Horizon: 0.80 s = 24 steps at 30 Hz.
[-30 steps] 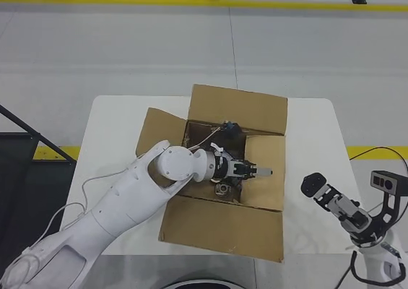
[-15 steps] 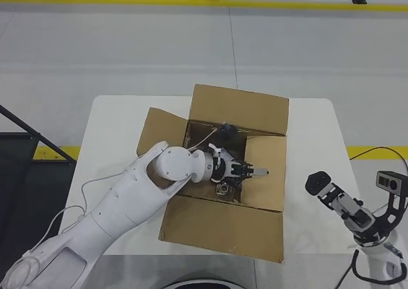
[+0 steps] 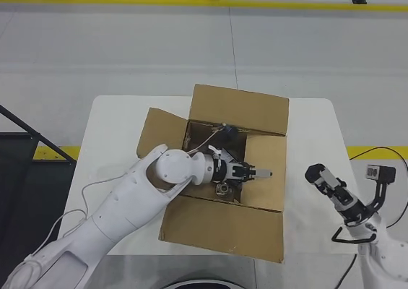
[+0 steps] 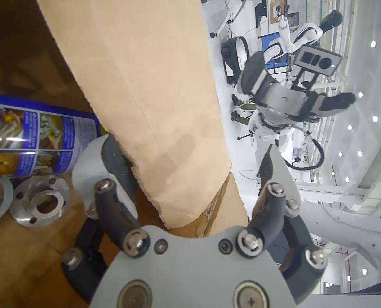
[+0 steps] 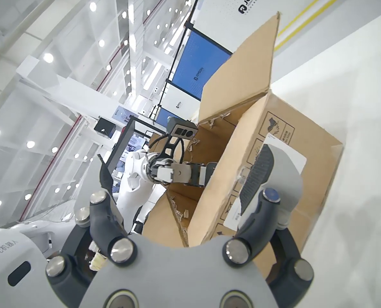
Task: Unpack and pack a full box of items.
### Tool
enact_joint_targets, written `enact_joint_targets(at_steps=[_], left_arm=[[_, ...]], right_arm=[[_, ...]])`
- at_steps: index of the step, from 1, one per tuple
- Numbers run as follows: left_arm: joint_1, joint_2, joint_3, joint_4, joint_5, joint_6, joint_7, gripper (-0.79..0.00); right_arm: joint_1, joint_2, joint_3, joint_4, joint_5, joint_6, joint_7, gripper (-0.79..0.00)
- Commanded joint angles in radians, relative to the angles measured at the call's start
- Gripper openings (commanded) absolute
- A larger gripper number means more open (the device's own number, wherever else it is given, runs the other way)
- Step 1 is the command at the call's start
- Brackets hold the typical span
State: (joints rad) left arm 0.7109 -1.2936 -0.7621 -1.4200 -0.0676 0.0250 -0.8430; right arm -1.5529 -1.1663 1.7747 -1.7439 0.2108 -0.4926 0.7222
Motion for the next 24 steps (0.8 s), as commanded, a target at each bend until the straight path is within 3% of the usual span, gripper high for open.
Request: enact_joint_targets(at_steps=[1, 11, 24], left_arm=[[0.007, 0.001, -0.01, -0.006, -0.008, -0.01, -0.005, 0.0], [0.049, 0.012, -0.067, -0.073, -0.022, -0.048, -0.011, 0.0], [0.095, 0.025, -0.125, -0.196, 0.008, -0.054, 0.006, 0.0]], right_arm=[[0.022, 0.001, -0.013, 0.036, 0.002, 0.011, 0.008, 0.0], [0.117, 0.0, -0.124, 0.18, 0.068, 0.014, 0.073, 0.0], [0.187, -0.002, -0.21, 0.245, 0.17, -0.001, 0.145, 0.0]])
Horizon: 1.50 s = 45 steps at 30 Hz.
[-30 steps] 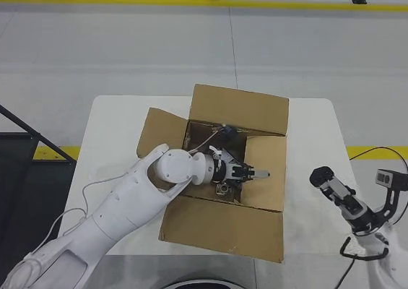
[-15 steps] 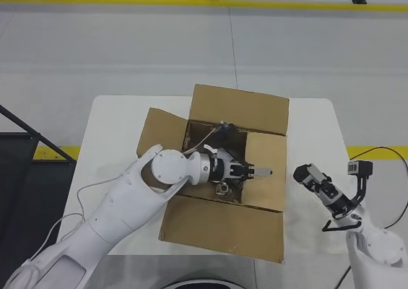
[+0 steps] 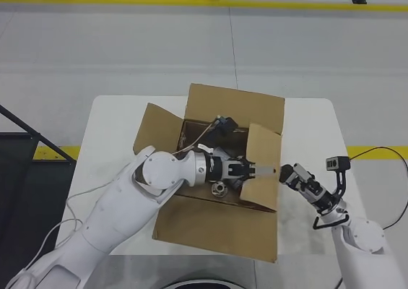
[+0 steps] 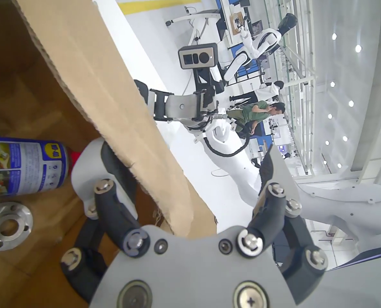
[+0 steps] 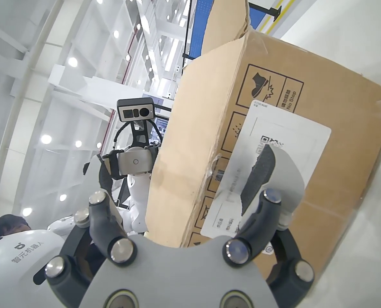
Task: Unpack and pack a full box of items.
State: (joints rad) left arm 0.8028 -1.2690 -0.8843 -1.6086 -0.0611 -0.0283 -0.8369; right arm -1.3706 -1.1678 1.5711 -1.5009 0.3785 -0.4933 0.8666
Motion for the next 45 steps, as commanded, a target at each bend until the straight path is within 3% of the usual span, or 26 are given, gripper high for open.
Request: enact_joint_targets(at_steps=[1, 9, 15, 20, 31, 38, 45], left_arm=[[0.005, 0.001, -0.006, -0.015, 0.002, -0.002, 0.002, 0.0], [0.016, 0.002, -0.024, -0.07, 0.028, -0.007, 0.034, 0.0], [-0.008, -0.004, -0.015, -0.094, 0.059, 0.003, 0.053, 0.0], [-0.069, -0.022, 0.031, -0.056, 0.068, 0.006, 0.06, 0.0], [-0.215, -0.094, 0.181, 0.115, 0.044, -0.016, 0.096, 0.0], [-0.297, -0.152, 0.274, 0.229, 0.03, -0.039, 0.12, 0.0], [-0.358, -0.21, 0.353, 0.333, 0.033, -0.001, 0.111, 0.0]], right_arm=[[0.009, -0.001, -0.013, 0.004, 0.006, -0.001, 0.002, 0.0], [0.029, 0.001, -0.021, 0.01, 0.022, -0.024, -0.018, 0.0], [-0.027, 0.015, 0.083, -0.035, 0.063, -0.057, -0.029, 0.0], [-0.114, 0.027, 0.188, -0.115, 0.12, -0.093, -0.004, 0.0], [-0.301, 0.039, 0.331, -0.272, 0.18, -0.183, 0.066, 0.0], [-0.333, 0.042, 0.363, -0.29, 0.18, -0.194, 0.058, 0.0], [-0.346, 0.044, 0.375, -0.284, 0.194, -0.204, 0.058, 0.0]])
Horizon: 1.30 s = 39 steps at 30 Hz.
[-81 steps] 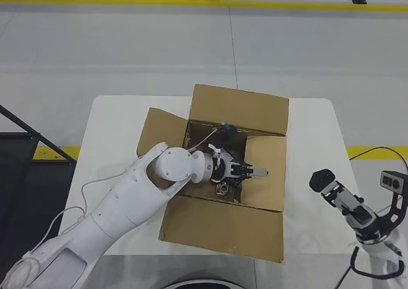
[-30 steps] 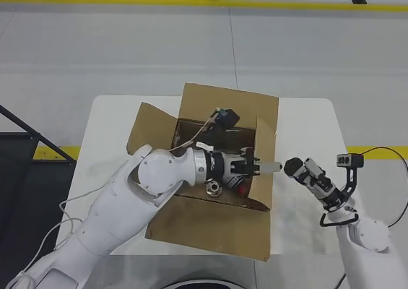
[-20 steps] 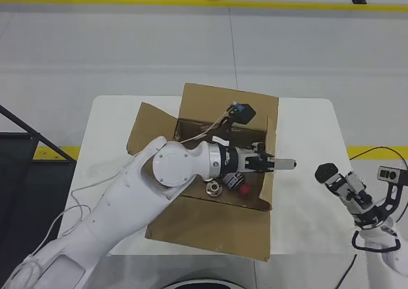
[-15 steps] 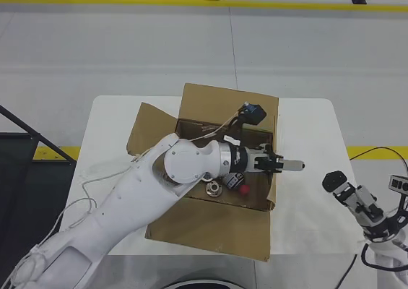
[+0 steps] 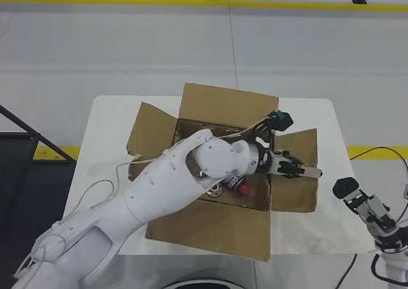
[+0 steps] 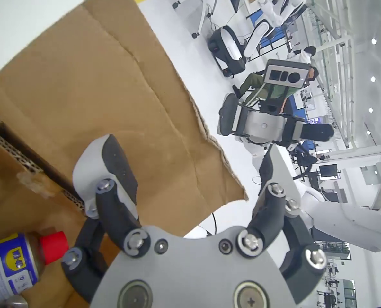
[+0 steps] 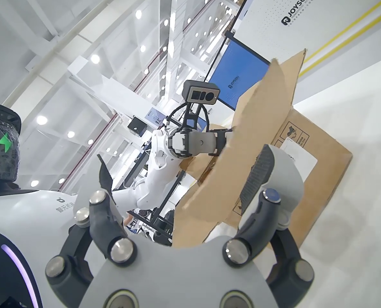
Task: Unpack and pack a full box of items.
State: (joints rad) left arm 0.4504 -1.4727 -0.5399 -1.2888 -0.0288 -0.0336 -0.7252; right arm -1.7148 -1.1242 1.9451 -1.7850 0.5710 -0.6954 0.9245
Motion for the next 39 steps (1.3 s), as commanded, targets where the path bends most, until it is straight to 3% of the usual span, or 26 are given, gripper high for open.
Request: enact_joint_targets(at_steps=[1, 13, 17, 21, 24, 28, 31, 39], left_arm=[[-0.01, -0.014, 0.017, 0.027, -0.003, 0.009, -0.003, 0.0], [-0.043, -0.077, 0.049, 0.117, -0.025, 0.007, -0.036, 0.0], [-0.04, -0.079, 0.023, 0.111, -0.027, -0.005, -0.04, 0.0], [-0.027, -0.063, -0.03, 0.056, -0.009, -0.006, -0.053, 0.0], [0.001, -0.038, -0.088, -0.029, 0.027, 0.017, -0.069, 0.0], [0.078, 0.009, -0.202, -0.207, 0.09, 0.073, -0.105, 0.0], [0.171, 0.047, -0.31, -0.368, 0.124, 0.105, -0.133, 0.0], [0.446, 0.127, -0.623, -0.761, 0.263, 0.189, -0.184, 0.0]], right_arm=[[-0.003, 0.0, 0.001, 0.0, 0.004, -0.004, 0.001, 0.0], [-0.019, 0.001, 0.01, 0.005, 0.0, -0.02, -0.025, 0.0], [-0.023, 0.0, 0.009, 0.007, 0.013, -0.013, -0.038, 0.0], [-0.023, 0.0, 0.009, 0.007, 0.013, -0.013, -0.038, 0.0], [-0.023, 0.0, 0.009, 0.007, 0.013, -0.013, -0.038, 0.0], [-0.01, 0.0, 0.001, -0.053, -0.018, -0.024, -0.059, 0.0], [0.001, 0.0, 0.007, -0.131, -0.084, -0.029, -0.078, 0.0], [0.089, 0.012, -0.048, -0.331, -0.315, 0.103, -0.05, 0.0]])
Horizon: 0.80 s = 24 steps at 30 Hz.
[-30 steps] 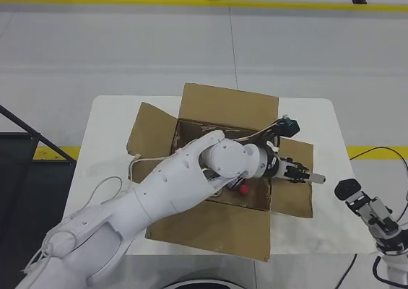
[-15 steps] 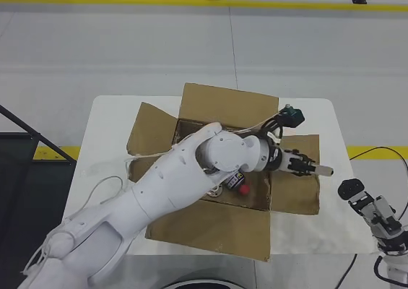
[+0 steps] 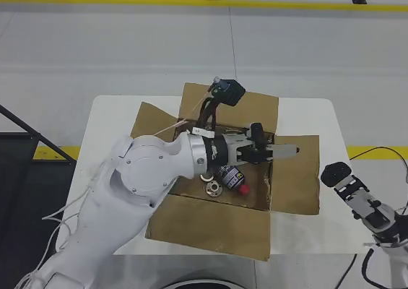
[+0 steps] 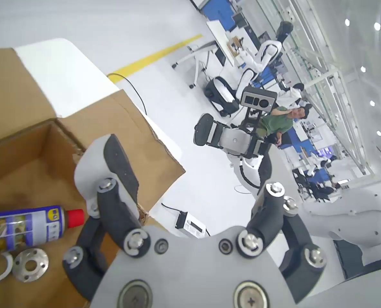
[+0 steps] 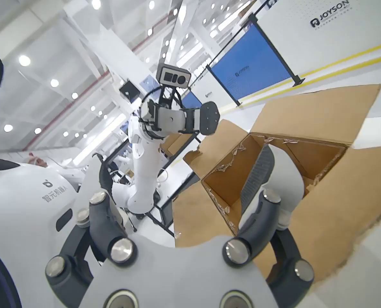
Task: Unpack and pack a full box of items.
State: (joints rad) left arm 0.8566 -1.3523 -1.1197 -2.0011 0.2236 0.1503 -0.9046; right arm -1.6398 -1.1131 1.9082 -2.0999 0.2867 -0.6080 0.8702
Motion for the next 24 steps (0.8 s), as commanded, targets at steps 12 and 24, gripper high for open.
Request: enact_joint_targets(at_steps=[12, 24], left_arm=[[0.407, 0.063, -0.495, -0.349, -0.007, -0.018, -0.029, 0.0], [0.724, 0.078, -0.912, -0.349, -0.253, -0.14, -0.031, 0.0]], right_arm=[[0.275, 0.013, -0.301, -0.132, -0.522, 0.294, 0.019, 0.0], [0.344, 0.011, -0.376, -0.106, -0.647, 0.38, -0.003, 0.0]])
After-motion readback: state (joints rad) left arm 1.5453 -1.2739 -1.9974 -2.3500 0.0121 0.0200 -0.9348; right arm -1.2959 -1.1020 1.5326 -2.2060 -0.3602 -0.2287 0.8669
